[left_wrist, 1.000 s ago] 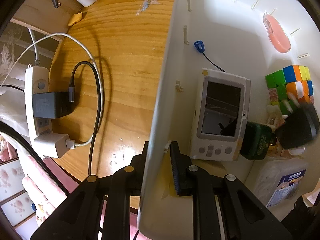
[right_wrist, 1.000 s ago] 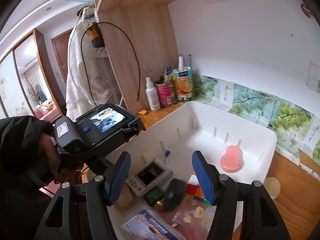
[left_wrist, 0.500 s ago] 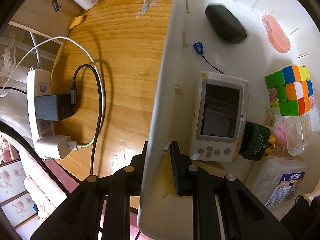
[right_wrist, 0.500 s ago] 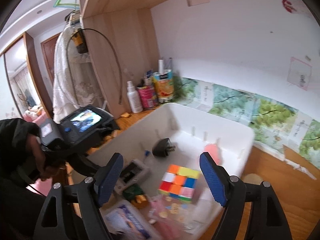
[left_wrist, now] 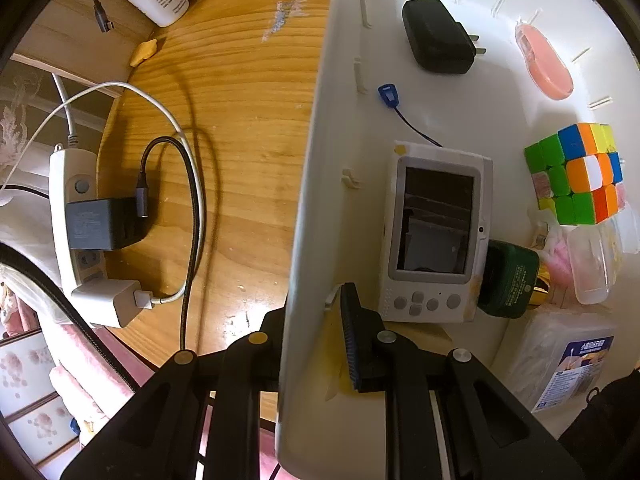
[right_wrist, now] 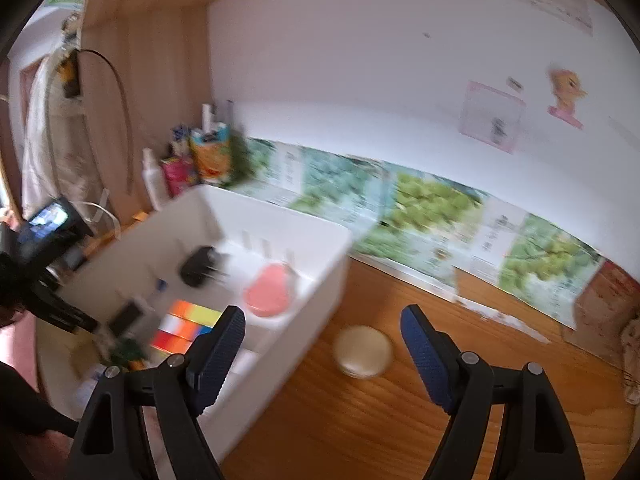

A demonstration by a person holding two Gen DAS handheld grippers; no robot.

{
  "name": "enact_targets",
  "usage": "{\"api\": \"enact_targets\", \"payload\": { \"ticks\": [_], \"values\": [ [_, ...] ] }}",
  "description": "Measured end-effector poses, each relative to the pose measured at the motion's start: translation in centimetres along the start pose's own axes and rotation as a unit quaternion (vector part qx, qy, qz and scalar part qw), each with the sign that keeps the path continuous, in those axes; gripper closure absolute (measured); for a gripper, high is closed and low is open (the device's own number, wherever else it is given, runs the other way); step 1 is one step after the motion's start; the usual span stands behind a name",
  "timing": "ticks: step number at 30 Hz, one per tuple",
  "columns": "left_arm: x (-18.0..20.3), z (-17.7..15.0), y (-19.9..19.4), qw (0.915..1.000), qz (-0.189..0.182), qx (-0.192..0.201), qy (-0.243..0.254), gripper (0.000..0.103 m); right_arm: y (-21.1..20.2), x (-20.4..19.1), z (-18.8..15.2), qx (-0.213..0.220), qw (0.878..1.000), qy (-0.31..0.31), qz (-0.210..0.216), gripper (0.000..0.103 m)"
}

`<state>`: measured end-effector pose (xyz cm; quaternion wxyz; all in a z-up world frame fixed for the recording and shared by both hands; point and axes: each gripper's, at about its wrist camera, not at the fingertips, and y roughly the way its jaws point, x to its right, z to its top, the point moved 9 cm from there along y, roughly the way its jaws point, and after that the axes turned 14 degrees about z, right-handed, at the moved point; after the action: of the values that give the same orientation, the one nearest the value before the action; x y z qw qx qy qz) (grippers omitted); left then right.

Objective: Organize rigid objects
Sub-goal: 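Move the right tool back over the round beige case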

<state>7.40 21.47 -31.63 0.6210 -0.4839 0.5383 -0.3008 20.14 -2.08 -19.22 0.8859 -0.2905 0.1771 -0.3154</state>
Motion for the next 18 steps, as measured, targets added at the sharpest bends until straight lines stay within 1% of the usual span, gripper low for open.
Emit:
{"api": "enact_targets", "payload": {
  "ticks": [4,8,11,18],
  "values": [
    [0.2,0.0,0.1,1.0000,-0.001,-0.003,0.003,0.083,0.5,2.4,-1.3,-0.016,0.999,0.004,-0.027,0.022],
    [0.3,-0.1,0.3,1.0000,-0.002,-0.006,0.007,0.083,1.5,4.1,-2.6,-0.035,0.999,0.004,-0.042,0.022],
    [0.1,-0.3,1.0,0.9999,-0.002,-0.007,0.011,0.083,2.3,5.0,-3.4,-0.045,0.998,0.013,-0.041,0.022],
    [-0.4,0.4,1.0,0.9999,-0.004,-0.007,0.010,0.083,4.6,6.0,-4.8,-0.064,0.997,0.022,-0.029,0.022]
  ]
}}
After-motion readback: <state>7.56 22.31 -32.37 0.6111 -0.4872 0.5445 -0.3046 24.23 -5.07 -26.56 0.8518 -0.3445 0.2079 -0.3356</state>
